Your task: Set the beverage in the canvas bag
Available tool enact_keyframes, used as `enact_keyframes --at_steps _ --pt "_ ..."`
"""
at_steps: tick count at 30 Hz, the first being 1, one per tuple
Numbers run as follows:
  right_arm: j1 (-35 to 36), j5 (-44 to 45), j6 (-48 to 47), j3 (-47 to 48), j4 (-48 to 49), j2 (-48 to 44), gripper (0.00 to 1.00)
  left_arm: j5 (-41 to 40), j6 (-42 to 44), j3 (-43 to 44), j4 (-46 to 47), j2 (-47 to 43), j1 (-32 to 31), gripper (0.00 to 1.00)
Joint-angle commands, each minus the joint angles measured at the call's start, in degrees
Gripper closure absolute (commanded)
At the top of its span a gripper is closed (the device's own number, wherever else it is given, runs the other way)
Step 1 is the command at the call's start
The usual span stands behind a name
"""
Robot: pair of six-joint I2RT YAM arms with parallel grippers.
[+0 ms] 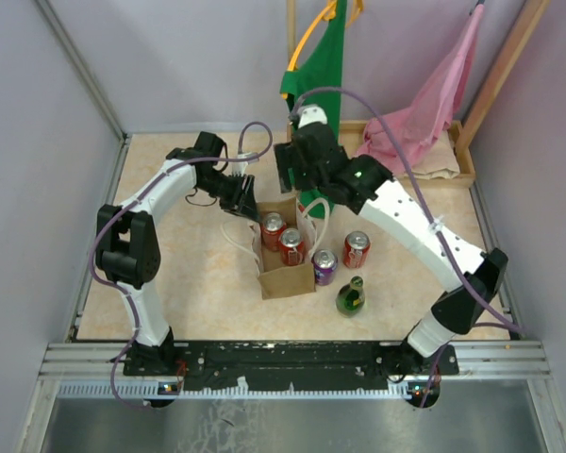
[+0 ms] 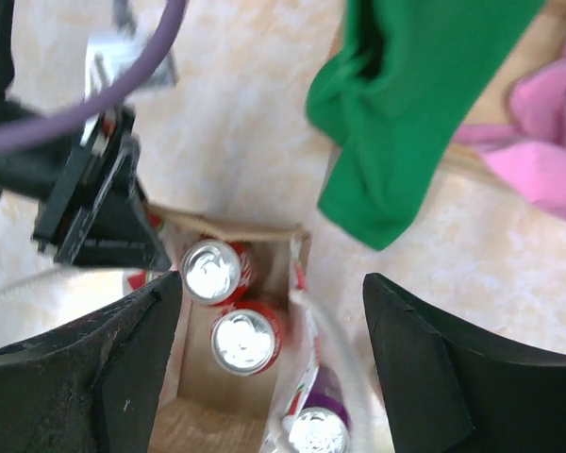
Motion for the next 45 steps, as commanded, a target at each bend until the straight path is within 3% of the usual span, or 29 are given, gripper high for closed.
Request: enact_keyframes --at_steps 1,6,12,23,42,45 --pt "-6.11 5.52 1.83 5.11 -5.03 -1.96 0.23 0.12 0.63 1.09 -0.94 -0.38 -0.56 0.51" --pt "-14.40 3.34 4.99 2.76 -14.56 -1.60 0.23 0.12 0.52 1.23 -1.07 -0.41 -0.55 0.51" --pt "-19.84 -4.68 6.25 -4.86 -17.10 -3.11 0.23 0.03 0.52 1.45 -1.29 -0.24 -0.54 0.51" --pt "-20.22 -15.49 6.43 -15.50 -18.71 -2.04 0.22 -0.29 0.74 1.14 -1.71 -0.15 -0.65 0.51" --pt "-20.22 -15.98 5.66 -25.71 -14.92 0.45 0.20 -0.24 0.56 0.92 -1.59 -0.37 -0.74 0.51" --pt "-20.22 -15.53 5.99 -26.30 -13.98 0.60 0.25 -0.32 0.61 1.01 -1.62 -0.33 -0.74 0.51"
